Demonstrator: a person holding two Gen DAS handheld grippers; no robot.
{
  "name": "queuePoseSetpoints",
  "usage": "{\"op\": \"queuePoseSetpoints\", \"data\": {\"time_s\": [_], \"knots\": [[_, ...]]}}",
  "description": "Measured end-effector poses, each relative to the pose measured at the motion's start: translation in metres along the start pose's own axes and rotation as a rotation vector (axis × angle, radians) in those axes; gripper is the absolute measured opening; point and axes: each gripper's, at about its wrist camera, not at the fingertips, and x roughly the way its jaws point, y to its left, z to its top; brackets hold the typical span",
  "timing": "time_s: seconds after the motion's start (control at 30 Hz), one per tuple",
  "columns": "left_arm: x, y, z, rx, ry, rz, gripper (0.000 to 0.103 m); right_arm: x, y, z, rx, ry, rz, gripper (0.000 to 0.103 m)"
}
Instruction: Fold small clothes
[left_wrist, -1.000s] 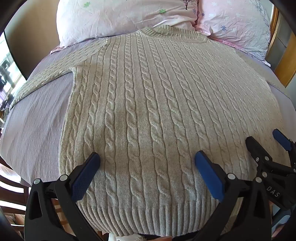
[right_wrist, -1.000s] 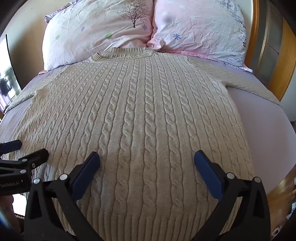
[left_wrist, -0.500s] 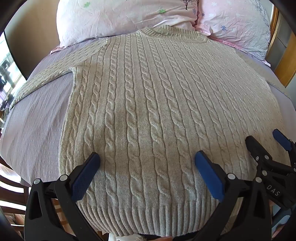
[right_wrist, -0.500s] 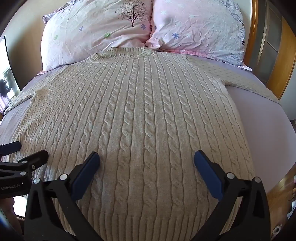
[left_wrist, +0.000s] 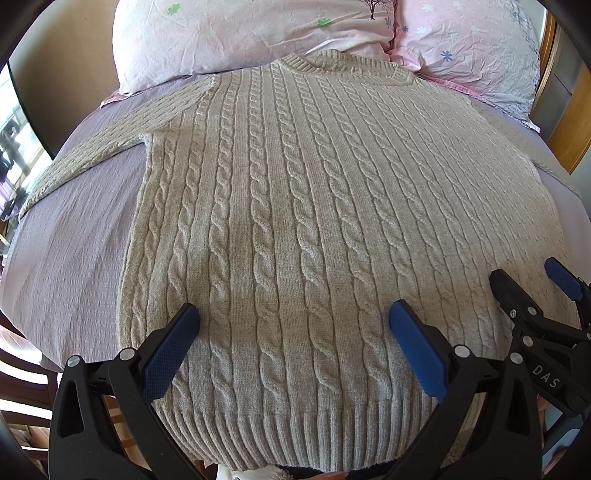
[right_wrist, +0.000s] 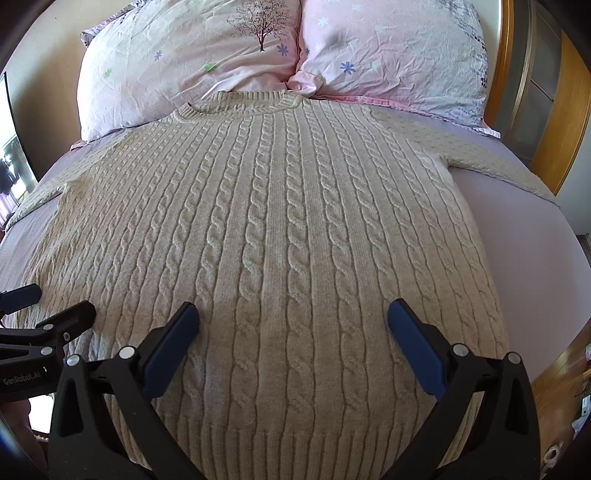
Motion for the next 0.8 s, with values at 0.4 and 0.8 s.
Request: {"op": "queuePoseSetpoints", "data": {"time_s": [0.4,0.8], "knots": [[0.0,0.0,0.0,0.0,0.0,0.0,0.102,0.0006,-0.0013,-0.0006,0.003,0.007,-0.004,0.101],[0.0,0.0,0.0,0.0,0.0,0.0,0.102,0.0008,-0.0012,-0.0007,0.003,0.009,-0.004,0.101]]}}
